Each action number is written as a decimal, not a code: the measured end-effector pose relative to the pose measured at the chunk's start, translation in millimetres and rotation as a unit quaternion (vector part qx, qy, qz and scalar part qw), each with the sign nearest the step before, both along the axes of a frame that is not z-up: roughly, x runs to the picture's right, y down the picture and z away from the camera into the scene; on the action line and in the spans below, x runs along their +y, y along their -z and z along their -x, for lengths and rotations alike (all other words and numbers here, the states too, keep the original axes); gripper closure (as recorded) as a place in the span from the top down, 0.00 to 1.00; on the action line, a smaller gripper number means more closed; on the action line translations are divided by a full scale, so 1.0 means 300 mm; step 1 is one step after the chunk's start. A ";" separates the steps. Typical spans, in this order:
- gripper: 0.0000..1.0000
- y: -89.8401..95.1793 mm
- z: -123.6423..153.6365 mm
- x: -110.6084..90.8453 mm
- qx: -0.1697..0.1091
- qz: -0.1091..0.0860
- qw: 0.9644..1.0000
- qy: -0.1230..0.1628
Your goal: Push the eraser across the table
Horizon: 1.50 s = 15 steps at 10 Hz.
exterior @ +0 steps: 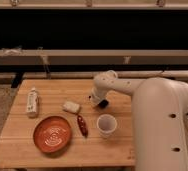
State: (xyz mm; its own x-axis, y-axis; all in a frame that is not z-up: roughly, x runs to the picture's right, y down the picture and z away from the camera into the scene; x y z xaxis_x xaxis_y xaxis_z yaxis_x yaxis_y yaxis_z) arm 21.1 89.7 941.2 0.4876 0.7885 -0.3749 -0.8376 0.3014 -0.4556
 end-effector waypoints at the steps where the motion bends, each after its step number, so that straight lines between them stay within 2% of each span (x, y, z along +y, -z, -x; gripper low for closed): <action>1: 0.00 -0.009 -0.009 -0.020 0.001 -0.005 1.000 -0.010; 2: 0.00 -0.019 -0.021 -0.046 0.004 -0.012 1.000 -0.022; 5: 0.00 -0.040 -0.052 -0.105 0.012 -0.026 0.999 -0.033; 10: 0.00 -0.088 -0.133 -0.153 0.041 -0.034 0.998 -0.020; 15: 0.00 -0.132 -0.227 -0.217 0.073 -0.044 0.996 -0.017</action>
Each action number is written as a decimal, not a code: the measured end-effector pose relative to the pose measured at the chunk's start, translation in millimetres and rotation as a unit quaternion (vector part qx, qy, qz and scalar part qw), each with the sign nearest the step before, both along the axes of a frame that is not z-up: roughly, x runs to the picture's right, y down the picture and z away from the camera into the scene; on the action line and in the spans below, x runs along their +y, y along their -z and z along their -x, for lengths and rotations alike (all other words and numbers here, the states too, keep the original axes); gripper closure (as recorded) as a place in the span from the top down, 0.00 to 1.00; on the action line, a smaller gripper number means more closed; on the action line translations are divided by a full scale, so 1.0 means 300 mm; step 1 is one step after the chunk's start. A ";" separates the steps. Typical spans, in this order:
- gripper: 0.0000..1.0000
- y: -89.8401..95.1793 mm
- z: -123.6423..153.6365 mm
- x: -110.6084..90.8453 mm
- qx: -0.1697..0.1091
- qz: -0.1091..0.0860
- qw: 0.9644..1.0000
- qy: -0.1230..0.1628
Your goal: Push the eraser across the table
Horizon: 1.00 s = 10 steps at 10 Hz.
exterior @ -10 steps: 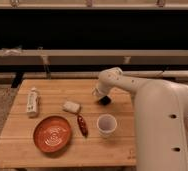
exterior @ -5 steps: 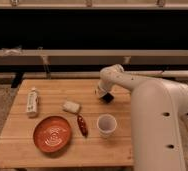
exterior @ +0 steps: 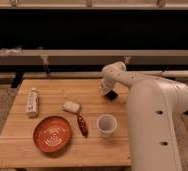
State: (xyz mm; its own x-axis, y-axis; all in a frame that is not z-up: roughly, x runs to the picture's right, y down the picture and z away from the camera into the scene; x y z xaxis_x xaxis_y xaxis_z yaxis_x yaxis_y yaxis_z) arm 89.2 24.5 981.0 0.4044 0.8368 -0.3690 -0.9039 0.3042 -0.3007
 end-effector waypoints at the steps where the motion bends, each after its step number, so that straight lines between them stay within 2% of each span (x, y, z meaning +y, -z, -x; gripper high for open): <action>1: 0.00 -0.007 -0.020 -0.017 0.007 -0.003 1.000 0.000; 4: 0.00 -0.007 -0.051 -0.045 0.015 -0.004 1.000 0.015; 6: 0.00 0.023 -0.054 -0.074 0.010 -0.003 0.999 0.037; 7: 0.06 0.077 -0.042 -0.114 -0.003 0.002 0.998 0.060; 9: 0.19 0.121 -0.024 -0.138 -0.021 0.010 0.997 0.075; 10: 0.20 0.127 -0.023 -0.142 -0.023 0.010 0.997 0.076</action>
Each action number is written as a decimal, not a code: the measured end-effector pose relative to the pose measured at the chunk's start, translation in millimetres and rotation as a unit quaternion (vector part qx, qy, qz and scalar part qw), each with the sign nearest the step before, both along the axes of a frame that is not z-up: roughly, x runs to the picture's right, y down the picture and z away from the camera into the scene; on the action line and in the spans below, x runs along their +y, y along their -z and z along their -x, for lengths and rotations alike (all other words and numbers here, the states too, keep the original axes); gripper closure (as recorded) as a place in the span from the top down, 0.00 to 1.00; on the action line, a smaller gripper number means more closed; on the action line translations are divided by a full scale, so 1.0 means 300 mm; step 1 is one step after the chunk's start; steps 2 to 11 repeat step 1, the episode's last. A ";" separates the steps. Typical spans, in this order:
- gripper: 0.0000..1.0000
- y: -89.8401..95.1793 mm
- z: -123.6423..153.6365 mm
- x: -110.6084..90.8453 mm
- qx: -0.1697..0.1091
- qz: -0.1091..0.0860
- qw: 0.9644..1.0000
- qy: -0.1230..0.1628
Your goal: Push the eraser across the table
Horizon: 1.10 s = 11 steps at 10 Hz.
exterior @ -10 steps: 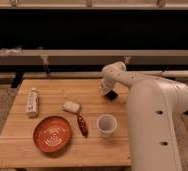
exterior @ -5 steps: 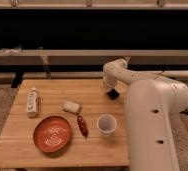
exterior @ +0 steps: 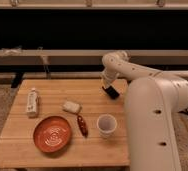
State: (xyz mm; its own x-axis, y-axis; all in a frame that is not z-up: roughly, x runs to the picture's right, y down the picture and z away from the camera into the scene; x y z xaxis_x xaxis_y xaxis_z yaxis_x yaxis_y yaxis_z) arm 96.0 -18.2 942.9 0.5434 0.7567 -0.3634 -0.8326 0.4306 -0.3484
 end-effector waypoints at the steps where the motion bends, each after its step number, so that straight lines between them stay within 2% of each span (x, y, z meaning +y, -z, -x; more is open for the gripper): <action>1: 0.20 -0.001 0.003 0.001 0.000 0.000 1.000 0.000; 11: 0.20 -0.001 0.003 0.001 0.000 0.000 1.000 0.000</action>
